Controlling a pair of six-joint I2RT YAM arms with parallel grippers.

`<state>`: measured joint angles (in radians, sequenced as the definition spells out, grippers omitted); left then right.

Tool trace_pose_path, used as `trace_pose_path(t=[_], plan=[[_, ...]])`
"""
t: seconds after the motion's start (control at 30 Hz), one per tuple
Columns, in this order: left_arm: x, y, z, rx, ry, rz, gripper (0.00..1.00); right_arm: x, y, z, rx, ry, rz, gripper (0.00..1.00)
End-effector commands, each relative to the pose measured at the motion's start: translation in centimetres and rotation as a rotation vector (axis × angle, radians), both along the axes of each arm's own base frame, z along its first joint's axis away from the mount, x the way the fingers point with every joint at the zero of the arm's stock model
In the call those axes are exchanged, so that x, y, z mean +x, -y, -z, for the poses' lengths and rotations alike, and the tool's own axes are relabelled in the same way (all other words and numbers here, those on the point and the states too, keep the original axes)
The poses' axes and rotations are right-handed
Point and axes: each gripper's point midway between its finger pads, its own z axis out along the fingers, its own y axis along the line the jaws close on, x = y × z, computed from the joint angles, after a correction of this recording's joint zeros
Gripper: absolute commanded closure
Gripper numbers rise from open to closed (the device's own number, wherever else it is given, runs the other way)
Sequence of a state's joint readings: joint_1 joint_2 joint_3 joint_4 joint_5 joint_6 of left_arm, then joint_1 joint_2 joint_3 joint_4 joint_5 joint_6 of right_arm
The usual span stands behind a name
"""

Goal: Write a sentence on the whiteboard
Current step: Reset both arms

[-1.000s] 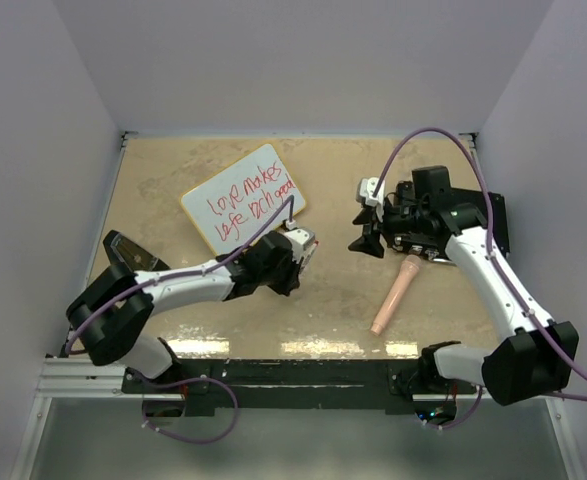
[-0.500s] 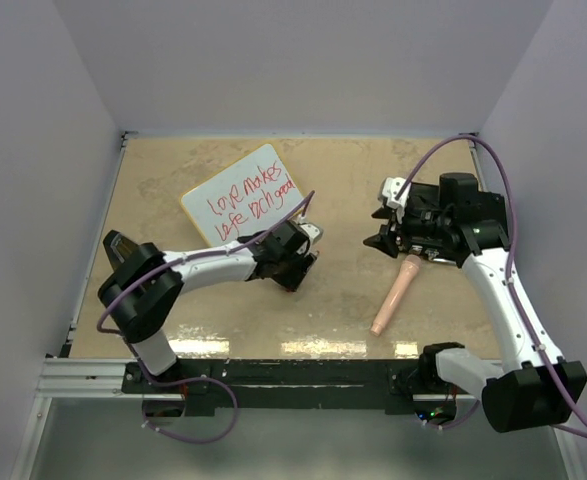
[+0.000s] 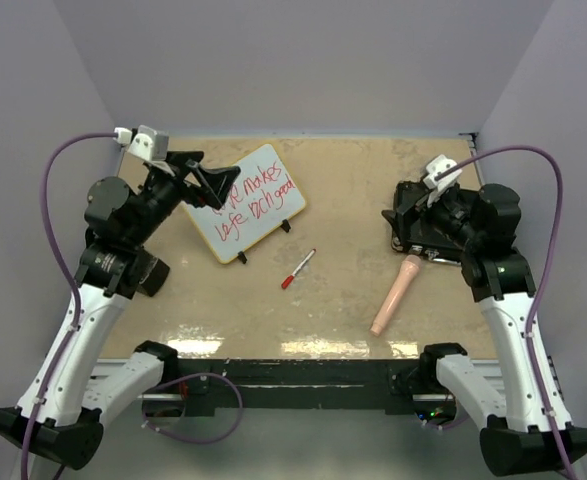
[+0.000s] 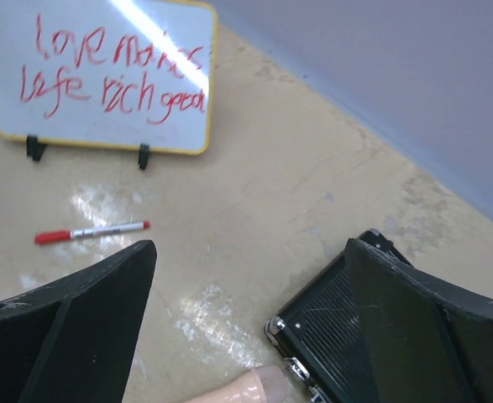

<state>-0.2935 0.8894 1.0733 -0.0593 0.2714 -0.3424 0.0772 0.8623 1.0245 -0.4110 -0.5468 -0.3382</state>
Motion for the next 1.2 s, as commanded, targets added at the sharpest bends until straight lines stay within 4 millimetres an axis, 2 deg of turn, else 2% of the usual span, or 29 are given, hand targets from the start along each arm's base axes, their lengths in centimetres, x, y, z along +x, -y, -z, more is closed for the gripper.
trace_pose_path(t=[0.0, 0.07, 0.23, 0.53, 1.17], plan=[[0.6, 0.8, 6.9, 0.138, -0.211, 0.062, 0.0, 1.9, 2.5, -6.0, 0.214, 0.071, 0.259, 0.01], [0.2, 0.4, 8.1, 0.148, -0.217, 0.044, 0.0, 2.2, 3.4, -7.1, 0.246, 0.08, 0.325, 0.01], [-1.0, -0.7, 8.3, 0.152, -0.183, 0.002, 0.0, 2.2, 4.4, -9.3, 0.314, 0.109, 0.401, 0.01], [-1.5, -1.2, 8.1, 0.168, -0.174, -0.013, 0.0, 1.6, 5.5, -11.4, 0.339, 0.164, 0.45, 0.01], [-1.6, -1.4, 7.5, 0.157, -0.166, -0.021, 0.0, 1.1, 5.3, -11.3, 0.345, 0.175, 0.433, 0.01]])
